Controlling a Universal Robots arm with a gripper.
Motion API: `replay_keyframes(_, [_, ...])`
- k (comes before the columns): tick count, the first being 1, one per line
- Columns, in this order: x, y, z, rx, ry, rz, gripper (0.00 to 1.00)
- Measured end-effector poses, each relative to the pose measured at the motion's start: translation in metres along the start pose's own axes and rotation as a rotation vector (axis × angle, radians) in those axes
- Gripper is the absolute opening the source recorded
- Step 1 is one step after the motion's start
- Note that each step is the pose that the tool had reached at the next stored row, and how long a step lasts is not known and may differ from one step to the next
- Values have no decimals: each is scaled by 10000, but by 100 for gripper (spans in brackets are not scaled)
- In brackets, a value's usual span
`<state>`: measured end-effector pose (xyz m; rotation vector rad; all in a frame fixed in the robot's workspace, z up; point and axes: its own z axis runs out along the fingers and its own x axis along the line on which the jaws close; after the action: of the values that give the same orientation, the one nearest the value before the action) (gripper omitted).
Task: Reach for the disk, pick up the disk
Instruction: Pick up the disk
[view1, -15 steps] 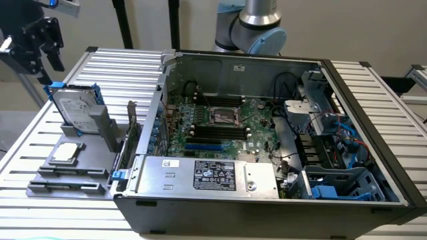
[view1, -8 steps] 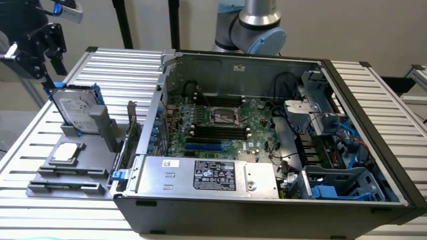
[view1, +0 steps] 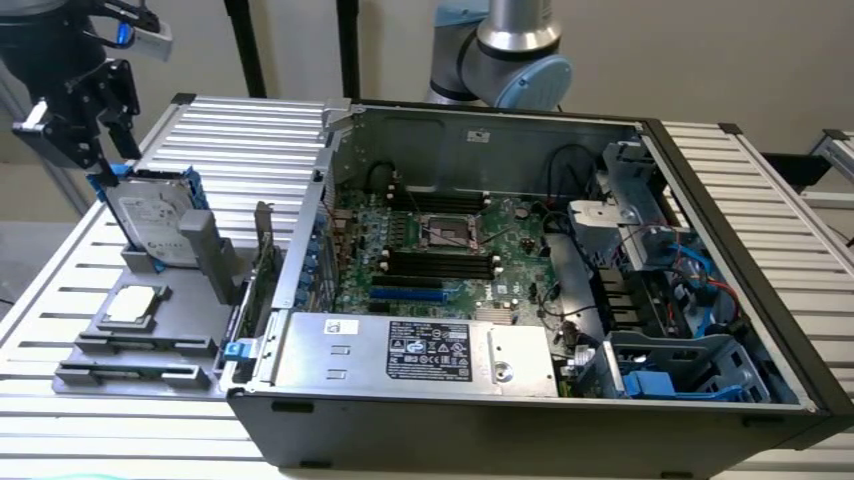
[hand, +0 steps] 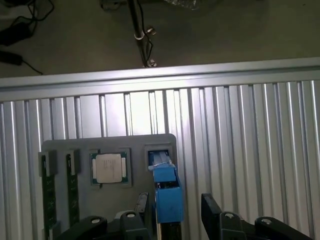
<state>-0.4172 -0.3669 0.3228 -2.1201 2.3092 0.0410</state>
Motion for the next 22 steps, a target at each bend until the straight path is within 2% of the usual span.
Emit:
replay_keyframes(12, [11,4,210,-6,4,-277,54])
replay_keyframes(22, [24,29,279,-12,8,-559,54])
